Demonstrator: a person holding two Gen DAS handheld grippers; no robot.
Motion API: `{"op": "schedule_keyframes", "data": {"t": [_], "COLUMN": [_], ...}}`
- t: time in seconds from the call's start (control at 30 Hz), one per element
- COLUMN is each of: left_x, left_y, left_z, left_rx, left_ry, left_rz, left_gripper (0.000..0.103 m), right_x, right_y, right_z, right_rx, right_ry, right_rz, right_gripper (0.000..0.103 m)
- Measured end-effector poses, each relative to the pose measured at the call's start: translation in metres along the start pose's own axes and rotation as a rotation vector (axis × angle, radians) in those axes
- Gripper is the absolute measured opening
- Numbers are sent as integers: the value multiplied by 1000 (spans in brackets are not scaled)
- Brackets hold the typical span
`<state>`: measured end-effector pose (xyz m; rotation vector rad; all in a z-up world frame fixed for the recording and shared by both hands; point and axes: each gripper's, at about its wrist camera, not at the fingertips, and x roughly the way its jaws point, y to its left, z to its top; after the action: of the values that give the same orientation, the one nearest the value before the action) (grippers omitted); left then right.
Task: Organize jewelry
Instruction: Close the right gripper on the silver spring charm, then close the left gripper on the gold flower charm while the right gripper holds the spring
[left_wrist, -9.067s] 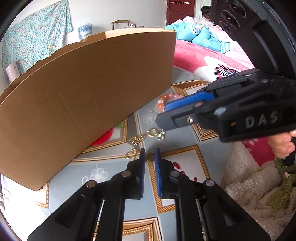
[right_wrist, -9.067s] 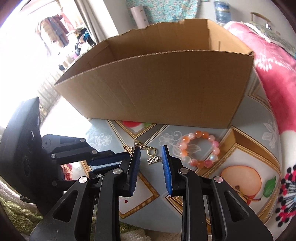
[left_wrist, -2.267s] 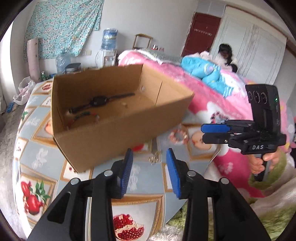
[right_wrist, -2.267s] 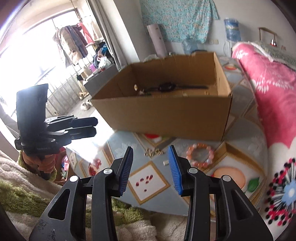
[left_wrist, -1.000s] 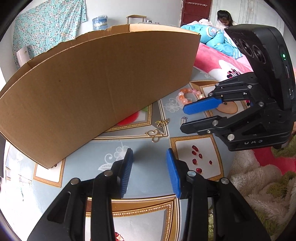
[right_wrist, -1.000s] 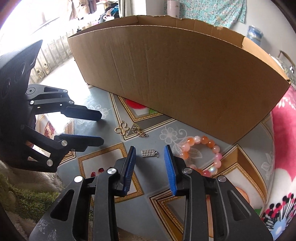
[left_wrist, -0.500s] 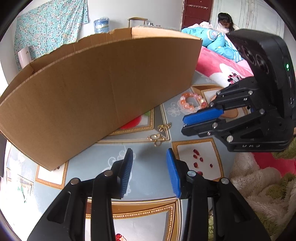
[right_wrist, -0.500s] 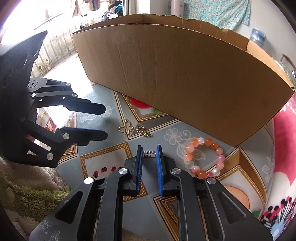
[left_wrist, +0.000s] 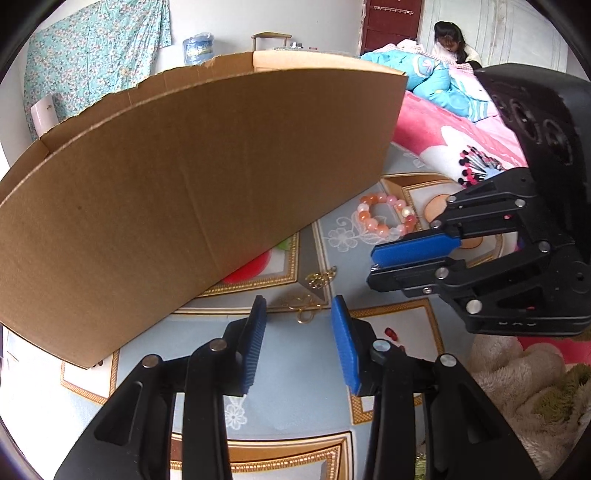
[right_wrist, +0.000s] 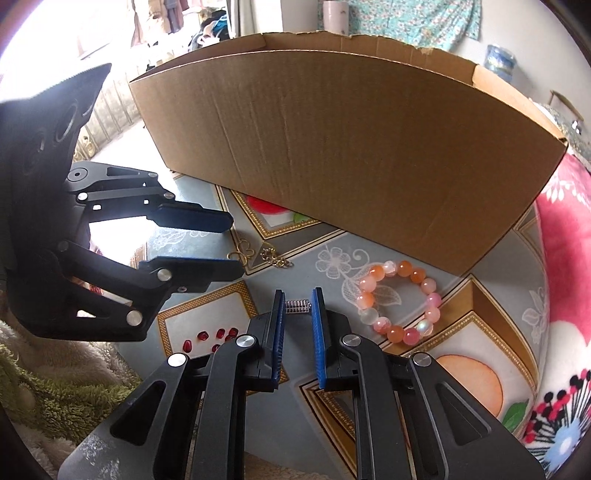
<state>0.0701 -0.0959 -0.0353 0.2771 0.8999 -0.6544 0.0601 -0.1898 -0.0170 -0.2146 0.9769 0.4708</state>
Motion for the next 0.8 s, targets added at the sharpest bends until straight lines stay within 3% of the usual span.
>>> {"op": "schedule_keyframes", "data": {"t": [0.47, 0.8], "left_x": [8, 8], "left_y": [-9, -10], "left_z": [6, 3], "left_rx": [70, 72], "left_ry": [5, -3], "left_rz": [26, 15], "left_gripper": [18, 15], "right_x": [-10, -9], "right_y": [-12, -11], "right_z": [-2, -1], "right_rx": [14, 13], "right_ry": [-10, -10], "right_rz": [7, 7], "right_gripper": [12, 12]}}
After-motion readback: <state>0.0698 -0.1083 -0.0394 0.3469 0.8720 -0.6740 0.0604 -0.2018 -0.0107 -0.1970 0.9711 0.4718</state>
